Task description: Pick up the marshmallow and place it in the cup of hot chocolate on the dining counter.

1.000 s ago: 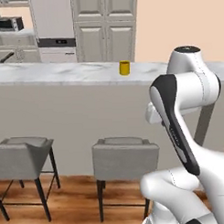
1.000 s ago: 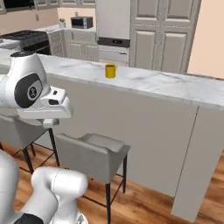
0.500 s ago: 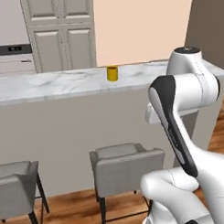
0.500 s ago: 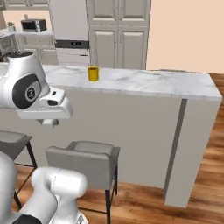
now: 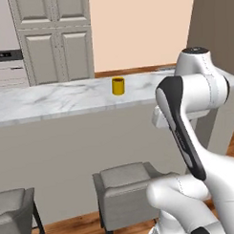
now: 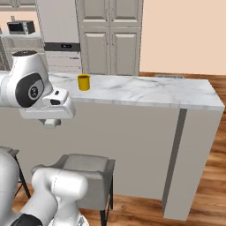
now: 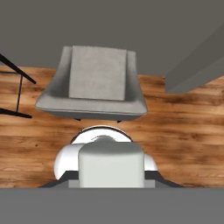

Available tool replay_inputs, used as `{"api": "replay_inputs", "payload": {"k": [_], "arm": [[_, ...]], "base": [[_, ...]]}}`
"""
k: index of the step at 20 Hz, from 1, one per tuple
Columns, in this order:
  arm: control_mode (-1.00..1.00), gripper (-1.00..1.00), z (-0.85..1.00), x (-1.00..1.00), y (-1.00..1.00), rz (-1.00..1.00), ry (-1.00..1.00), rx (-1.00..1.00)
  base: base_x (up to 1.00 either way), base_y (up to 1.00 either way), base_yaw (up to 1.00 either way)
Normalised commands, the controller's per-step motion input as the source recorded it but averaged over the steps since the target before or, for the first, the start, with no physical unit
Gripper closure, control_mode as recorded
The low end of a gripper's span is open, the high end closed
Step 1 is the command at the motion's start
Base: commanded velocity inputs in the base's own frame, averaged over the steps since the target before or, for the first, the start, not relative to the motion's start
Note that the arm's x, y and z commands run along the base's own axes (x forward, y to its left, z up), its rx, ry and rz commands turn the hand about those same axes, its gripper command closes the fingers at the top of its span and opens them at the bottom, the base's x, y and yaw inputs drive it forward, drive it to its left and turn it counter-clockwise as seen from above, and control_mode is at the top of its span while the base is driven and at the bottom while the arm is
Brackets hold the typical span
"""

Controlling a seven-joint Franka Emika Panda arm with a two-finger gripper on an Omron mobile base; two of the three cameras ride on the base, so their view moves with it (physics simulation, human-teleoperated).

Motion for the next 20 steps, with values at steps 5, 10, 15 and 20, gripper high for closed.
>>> {"api": "replay_inputs", "payload": {"k": [5,10,15,20], "arm": [[1.00,1.00,0.00,0.00,0.00,0.00,0.00,0.00],[1.00,1.00,0.00,0.00,0.00,0.00,0.00,0.00],[-1.00,1.00,0.49,0.46,0.31,0.07,0.00,0.00],[-1.00,1.00,0.59,0.40,0.09,0.02,0.00,0.00]], "base": [[0.56,0.26,0.01],[0.41,0.18,0.05],[0.00,0.00,0.00],[0.00,0.00,0.00]]}}
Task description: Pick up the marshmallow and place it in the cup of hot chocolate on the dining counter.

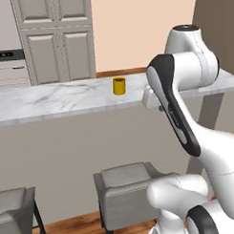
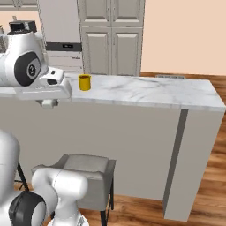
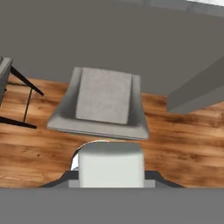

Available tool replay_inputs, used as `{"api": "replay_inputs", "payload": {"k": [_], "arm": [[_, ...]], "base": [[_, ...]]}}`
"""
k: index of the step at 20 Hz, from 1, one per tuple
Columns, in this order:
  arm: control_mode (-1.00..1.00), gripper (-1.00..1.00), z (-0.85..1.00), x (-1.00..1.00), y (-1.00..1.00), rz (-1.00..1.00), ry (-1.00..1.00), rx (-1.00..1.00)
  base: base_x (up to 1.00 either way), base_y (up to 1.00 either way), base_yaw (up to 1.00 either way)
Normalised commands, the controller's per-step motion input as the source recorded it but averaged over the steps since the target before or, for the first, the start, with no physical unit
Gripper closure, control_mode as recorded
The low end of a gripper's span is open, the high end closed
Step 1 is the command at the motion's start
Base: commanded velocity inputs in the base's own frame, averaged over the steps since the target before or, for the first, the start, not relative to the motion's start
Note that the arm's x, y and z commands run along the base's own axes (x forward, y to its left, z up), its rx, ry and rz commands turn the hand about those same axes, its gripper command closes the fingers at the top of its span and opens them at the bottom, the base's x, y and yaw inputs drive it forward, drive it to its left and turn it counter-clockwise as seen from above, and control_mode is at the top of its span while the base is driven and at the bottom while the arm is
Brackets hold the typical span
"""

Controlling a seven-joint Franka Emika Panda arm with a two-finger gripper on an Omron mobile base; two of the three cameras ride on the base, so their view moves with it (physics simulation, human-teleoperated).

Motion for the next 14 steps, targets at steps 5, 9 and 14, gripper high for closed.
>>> {"api": "replay_inputs", "payload": {"k": [5,9,14], "arm": [[-1.00,1.00,0.30,0.59,0.00,0.01,-0.02,0.00],[-1.00,1.00,0.09,0.79,0.07,0.00,-0.01,0.00],[-1.00,1.00,0.01,0.71,0.17,0.00,-0.02,0.00]], "base": [[0.00,0.00,0.00],[0.00,0.00,0.00],[0.00,0.00,0.00]]}}
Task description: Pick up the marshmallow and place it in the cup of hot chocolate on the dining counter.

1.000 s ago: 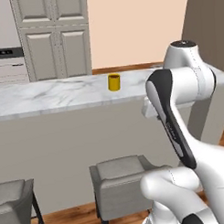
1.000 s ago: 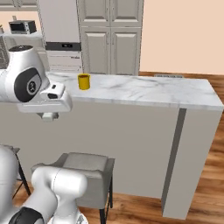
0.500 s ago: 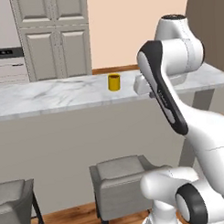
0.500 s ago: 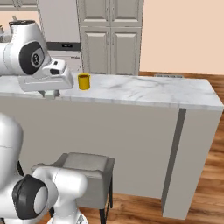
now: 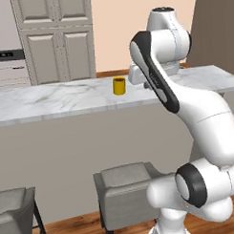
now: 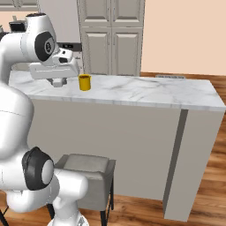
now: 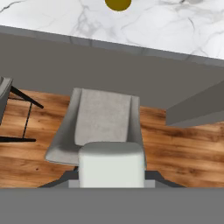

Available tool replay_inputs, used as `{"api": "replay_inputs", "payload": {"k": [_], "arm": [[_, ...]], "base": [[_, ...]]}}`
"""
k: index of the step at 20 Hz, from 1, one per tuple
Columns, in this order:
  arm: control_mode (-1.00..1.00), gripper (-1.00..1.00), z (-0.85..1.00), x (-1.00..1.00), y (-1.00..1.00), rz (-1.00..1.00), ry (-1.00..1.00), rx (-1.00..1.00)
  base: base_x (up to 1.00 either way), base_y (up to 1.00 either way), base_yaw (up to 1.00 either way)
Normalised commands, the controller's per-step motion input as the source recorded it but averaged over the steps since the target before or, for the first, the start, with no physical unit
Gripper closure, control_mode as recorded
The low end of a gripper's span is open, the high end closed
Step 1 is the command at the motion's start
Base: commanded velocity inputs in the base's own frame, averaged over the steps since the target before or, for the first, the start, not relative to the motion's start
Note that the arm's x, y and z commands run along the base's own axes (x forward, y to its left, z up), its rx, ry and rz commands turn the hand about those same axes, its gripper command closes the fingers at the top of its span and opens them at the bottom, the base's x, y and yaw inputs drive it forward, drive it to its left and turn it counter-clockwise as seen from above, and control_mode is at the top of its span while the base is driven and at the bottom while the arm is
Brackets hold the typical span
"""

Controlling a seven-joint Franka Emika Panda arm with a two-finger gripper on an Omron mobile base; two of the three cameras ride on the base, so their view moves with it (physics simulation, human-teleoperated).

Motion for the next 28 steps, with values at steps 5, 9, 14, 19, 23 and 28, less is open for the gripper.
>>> {"api": "replay_inputs", "payload": {"k": [5,9,14,19,23,28], "arm": [[-1.00,1.00,0.02,0.63,0.15,0.00,0.00,0.00],[-1.00,1.00,0.10,0.59,0.03,0.00,0.00,0.02],[-1.00,1.00,0.04,0.67,0.05,0.00,0.00,0.03],[-1.00,1.00,0.00,0.55,0.11,0.00,-0.03,0.00],[-1.00,1.00,0.01,0.34,0.02,0.00,-0.01,0.00],[-1.00,1.00,0.00,0.42,0.00,0.00,0.00,0.00]], "base": [[0.00,0.00,0.00],[0.00,0.00,0.00],[0.00,0.00,0.00],[0.00,0.00,0.00],[0.00,0.00,0.00],[0.00,0.00,0.00]]}}
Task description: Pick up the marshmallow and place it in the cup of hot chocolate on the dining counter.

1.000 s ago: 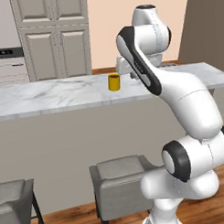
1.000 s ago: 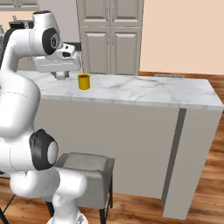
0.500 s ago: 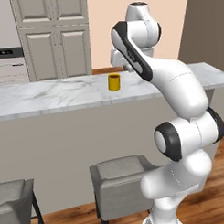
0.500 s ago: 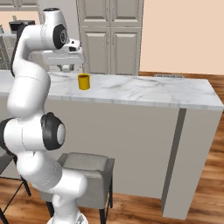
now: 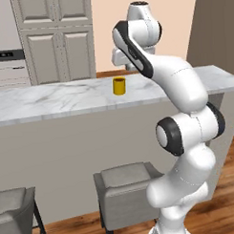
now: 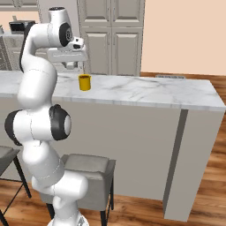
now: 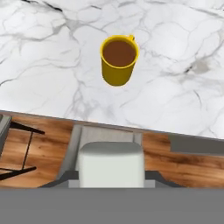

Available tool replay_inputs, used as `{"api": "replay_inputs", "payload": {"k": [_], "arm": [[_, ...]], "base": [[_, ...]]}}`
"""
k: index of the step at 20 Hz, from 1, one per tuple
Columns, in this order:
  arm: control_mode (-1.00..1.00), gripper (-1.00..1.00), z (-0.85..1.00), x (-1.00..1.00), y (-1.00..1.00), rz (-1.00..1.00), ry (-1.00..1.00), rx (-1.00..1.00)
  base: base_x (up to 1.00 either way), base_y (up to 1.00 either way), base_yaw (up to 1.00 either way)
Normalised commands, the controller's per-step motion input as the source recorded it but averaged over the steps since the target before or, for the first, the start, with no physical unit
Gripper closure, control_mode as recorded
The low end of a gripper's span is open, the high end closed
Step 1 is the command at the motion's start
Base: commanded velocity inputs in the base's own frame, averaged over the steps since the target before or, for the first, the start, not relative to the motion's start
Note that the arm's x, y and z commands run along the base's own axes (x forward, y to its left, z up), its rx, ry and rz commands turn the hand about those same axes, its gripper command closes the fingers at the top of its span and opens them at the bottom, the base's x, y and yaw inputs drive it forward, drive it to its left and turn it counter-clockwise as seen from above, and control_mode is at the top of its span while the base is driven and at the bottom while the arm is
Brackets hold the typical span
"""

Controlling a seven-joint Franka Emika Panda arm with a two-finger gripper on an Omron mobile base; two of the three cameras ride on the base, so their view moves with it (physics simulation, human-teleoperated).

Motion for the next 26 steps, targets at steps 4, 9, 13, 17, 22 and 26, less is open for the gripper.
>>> {"api": "replay_inputs", "payload": {"k": [4,9,13,17,22,26], "arm": [[-1.00,1.00,-0.17,0.48,0.05,0.00,0.00,0.00],[-1.00,1.00,-0.29,0.52,0.09,0.00,0.00,0.00],[-1.00,1.00,-0.19,0.45,0.04,0.00,0.00,0.00],[-1.00,1.00,-0.20,0.38,0.04,0.00,0.00,0.00],[-1.00,1.00,-0.28,0.42,0.06,0.00,0.00,0.00],[-1.00,1.00,-0.21,0.41,0.01,0.00,0.00,0.00]], "base": [[0.00,0.00,0.00],[0.00,0.00,0.00],[0.00,0.00,0.00],[0.00,0.00,0.00],[0.00,0.00,0.00],[0.00,0.00,0.00]]}}
